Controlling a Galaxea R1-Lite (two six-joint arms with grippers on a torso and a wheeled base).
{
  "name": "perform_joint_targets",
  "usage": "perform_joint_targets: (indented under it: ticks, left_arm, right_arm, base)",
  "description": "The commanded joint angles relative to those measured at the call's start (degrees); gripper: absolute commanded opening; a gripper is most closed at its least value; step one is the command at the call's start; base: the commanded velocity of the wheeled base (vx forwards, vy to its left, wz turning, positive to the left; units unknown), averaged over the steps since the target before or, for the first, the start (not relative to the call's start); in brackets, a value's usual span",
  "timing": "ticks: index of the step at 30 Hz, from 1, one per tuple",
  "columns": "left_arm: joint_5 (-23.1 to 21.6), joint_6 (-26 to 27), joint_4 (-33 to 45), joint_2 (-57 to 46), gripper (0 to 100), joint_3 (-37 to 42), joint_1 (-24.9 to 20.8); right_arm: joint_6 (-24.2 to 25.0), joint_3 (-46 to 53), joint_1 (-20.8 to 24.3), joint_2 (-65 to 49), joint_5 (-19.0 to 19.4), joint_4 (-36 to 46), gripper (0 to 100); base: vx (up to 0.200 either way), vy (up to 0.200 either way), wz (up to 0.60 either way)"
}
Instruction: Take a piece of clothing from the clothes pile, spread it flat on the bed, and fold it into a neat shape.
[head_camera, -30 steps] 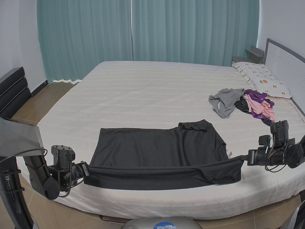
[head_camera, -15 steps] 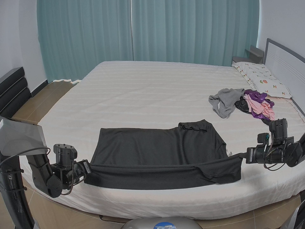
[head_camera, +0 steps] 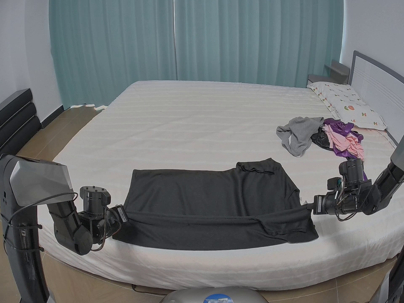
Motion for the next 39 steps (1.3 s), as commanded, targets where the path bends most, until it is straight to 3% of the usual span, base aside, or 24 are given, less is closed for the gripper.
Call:
perform_joint_targets:
  ticks: [1,2,5,14,20,23,28,37,39]
  left_arm:
    - [0.0,0.0,0.0,2.3,100,-1.0,0.1]
    - [0.0,0.0,0.0,2.4,100,-1.1,0.1]
    - [0.0,-0.1,0.0,2.7,100,-1.6,0.2]
    - [0.0,-6.2,0.0,-1.9,100,-0.6,1.4]
    - [-0.7,-7.0,0.0,-8.2,100,2.6,3.8]
    - [-1.9,-10.9,0.0,-10.3,100,5.2,3.4]
    - [-8.3,-16.6,0.1,-9.8,100,5.5,3.5]
    - [-11.8,-16.7,0.5,-9.7,100,6.2,3.8]
    - [-15.1,-16.8,0.5,-9.4,100,6.3,4.7]
  right_arm:
    - [0.2,-1.5,0.0,4.3,0.1,-0.1,0]
    - [0.2,-1.6,0.0,4.6,0.1,-0.2,100]
    - [0.8,-1.9,0.0,5.1,0.1,-0.2,100]
    - [11.1,0.4,0.0,1.0,1.8,-2.9,100]
    - [18.1,7.5,0.0,-2.6,5.2,-8.8,100]
    - [22.3,12.7,-1.2,-3.5,8.3,-15.7,100]
    - [23.8,16.1,-1.7,-2.3,9.8,-21.6,100]
    - [23.8,16.6,-1.7,-1.5,9.9,-22.0,100]
    - [23.8,16.6,-1.7,-1.1,10.2,-22.0,100]
  base:
    - [0.0,0.0,0.0]
    - [0.0,0.0,0.0]
    - [0.0,0.0,0.0]
    - [0.0,0.0,0.0]
    - [0.0,0.0,0.0]
    - [0.0,0.0,0.0]
    - [0.08,0.0,0.0]
    - [0.2,0.0,0.0]
    - [0.1,0.0,0.0]
